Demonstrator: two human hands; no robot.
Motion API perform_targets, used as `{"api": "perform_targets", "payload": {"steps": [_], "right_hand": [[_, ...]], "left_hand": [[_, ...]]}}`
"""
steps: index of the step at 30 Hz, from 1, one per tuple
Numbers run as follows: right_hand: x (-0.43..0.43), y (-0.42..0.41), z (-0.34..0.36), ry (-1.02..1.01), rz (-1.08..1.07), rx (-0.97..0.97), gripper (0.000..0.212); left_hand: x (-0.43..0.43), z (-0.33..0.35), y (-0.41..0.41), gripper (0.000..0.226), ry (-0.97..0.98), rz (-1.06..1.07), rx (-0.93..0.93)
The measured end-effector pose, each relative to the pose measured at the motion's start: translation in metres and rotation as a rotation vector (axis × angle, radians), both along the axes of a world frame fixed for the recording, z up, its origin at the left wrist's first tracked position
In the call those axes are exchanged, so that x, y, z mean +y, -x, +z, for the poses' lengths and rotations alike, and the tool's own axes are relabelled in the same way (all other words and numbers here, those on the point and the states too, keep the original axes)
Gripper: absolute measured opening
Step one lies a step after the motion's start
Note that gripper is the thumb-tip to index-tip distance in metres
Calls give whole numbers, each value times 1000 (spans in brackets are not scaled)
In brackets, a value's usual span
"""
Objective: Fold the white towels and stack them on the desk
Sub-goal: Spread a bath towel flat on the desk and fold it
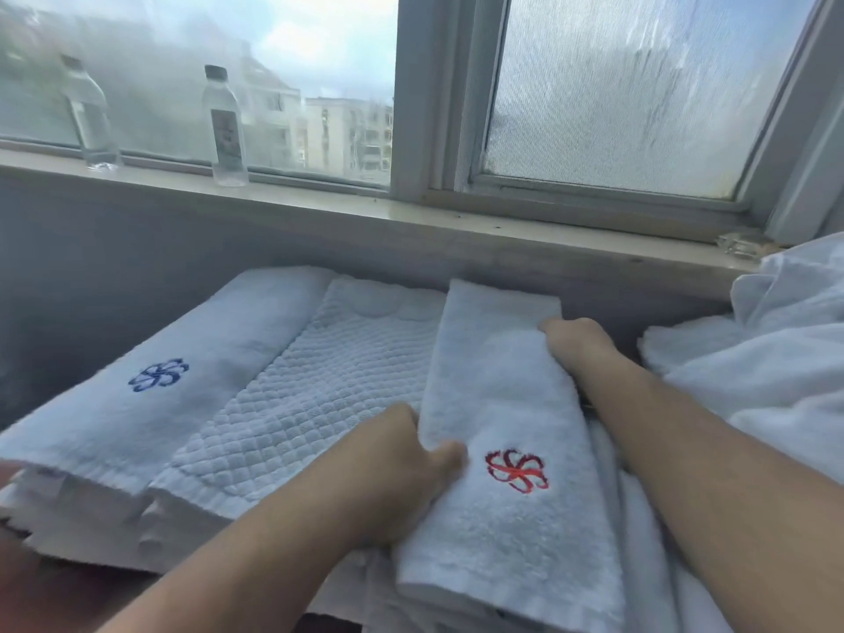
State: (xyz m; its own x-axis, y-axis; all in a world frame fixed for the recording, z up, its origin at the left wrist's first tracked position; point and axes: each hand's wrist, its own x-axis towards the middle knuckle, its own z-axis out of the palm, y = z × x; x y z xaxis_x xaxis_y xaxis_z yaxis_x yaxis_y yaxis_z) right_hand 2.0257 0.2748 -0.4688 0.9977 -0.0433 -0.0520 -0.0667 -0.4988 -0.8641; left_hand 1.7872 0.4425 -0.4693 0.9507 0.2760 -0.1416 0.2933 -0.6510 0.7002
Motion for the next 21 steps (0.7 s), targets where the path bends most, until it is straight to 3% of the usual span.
{"api": "perform_targets", "payload": {"steps": [5,8,12,14,16,18,21], "right_hand": [[-8,8,-4,19,7,-61,31],[-5,10,-5,27,39,-126,30],[0,11,-2,114,39,-118,28],[0,14,-4,213,-43,-244,34],[1,17,-2,371,-62,-543,40],[9,18,6,450,127,-665,40],[32,13,8,620,464,-389,51]], "left_hand": [[-2,-2,3,70,-234,55,-58],[-6,-3,3,66,-429,51,-148],[-9,-1,-7,60,-484,-67,-300],[-15,-5,-11,68,-459,-177,-290],[-22,-14,-11,88,-432,-245,-202],[-23,-24,-8,106,-449,-243,-167],[-21,-31,-5,116,-479,-208,-166]]}}
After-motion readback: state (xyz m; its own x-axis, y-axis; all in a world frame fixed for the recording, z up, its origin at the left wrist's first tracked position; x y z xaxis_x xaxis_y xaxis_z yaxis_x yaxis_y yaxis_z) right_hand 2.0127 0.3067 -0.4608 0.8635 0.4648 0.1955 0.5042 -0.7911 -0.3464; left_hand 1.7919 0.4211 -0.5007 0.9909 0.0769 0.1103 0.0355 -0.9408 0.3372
